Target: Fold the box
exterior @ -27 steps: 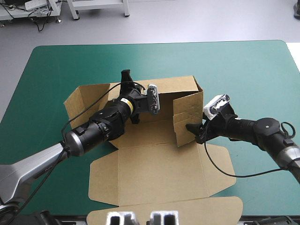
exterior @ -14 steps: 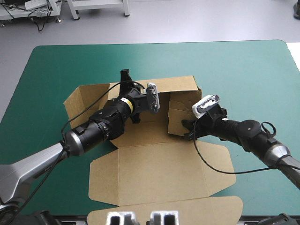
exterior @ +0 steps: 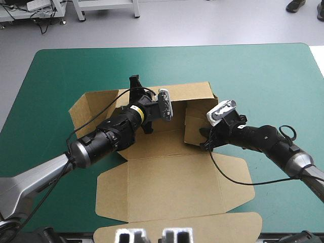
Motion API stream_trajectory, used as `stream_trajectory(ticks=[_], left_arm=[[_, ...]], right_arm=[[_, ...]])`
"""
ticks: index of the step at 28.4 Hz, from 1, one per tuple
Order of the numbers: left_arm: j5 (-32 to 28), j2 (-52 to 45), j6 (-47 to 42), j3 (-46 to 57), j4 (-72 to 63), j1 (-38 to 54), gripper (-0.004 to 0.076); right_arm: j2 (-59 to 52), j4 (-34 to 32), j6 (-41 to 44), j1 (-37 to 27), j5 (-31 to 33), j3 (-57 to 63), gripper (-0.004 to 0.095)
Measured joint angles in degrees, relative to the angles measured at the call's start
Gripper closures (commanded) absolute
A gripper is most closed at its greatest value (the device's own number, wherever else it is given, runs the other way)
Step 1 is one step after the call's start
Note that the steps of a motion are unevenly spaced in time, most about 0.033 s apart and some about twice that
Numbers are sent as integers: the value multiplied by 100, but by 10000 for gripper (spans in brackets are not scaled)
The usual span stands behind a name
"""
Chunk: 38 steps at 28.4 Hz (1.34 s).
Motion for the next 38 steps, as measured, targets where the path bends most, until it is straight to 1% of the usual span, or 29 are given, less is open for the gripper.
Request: stream_trajectory(ticks=[1,2,4,5,7,13,25,30,32,34,35,36,37,38], left_arm=[[-36,4,0,0,-25,0,442],[-71,1,-7,0,-52,-5,387],[-135,1,-22,0,-116,-16,328],[-170,-5,-22,0,-150,-16,316],[-233,-55,-37,0,-185,-32,315],[-345,-229,-82,0,-268,-55,315],[-395,-492,-86,15,-297,-283,321],[-338,-507,-86,15,-271,-288,386],[-339,-581,-86,22,-276,-288,419],[-366,-741,-86,28,-308,-346,470],[-390,-825,-86,40,-365,-402,552],[-448,-1068,-86,74,-544,-570,607],[-480,-1175,-86,74,-636,-640,726],[-589,-1478,-105,39,-825,-793,729]], right_arm=[[0,-231,223,1,43,-39,928],[0,-393,389,1,69,-65,928],[-5,-702,766,6,78,-114,928],[-5,-770,836,6,56,-121,928],[-13,-894,999,6,32,-148,928],[-30,-977,1055,6,43,-153,928],[-52,-1261,1336,6,49,-164,928],[-108,-1332,1400,6,87,-164,928],[-143,-1467,1549,7,132,-164,928],[-176,-1706,1819,13,153,-164,928],[-184,-1856,1944,14,172,-164,928],[-233,-2173,2288,21,177,-164,928],[-245,-2291,2469,21,177,-164,928],[-246,-2536,2770,21,177,-177,928]])
